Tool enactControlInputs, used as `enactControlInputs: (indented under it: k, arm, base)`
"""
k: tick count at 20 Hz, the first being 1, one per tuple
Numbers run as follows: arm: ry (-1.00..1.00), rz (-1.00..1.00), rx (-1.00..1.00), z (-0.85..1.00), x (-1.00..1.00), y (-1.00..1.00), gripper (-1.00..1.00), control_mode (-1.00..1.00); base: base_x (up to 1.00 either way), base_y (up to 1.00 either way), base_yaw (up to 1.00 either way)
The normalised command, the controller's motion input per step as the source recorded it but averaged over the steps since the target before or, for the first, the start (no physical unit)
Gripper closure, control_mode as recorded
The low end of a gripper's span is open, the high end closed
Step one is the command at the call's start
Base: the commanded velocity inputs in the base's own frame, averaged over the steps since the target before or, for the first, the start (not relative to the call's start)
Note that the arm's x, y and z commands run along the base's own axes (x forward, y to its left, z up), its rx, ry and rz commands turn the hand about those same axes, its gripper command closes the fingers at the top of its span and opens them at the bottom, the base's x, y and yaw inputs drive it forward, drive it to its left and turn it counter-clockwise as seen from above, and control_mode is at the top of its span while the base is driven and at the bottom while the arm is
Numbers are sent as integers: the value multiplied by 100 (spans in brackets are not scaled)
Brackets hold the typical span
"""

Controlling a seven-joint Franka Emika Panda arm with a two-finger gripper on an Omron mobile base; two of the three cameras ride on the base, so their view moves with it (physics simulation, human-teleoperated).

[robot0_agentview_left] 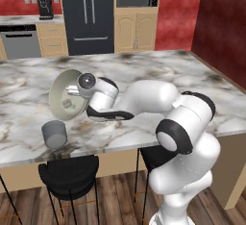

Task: There are four ice cubes in the ice bowl. Place two ice cubes in each glass of water.

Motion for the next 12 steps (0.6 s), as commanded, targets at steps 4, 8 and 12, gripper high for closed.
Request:
enactControlInputs:
  k: [4,8,12]
  arm:
    - [-5,0,0,0,0,2,100,-100]
    - [-11,0,-8,0,0,27,100,-100]
    - [-6,0,-6,0,0,20,100,-100]
  base:
    - [0,0,0]
    - [0,0,0]
    - [0,0,0]
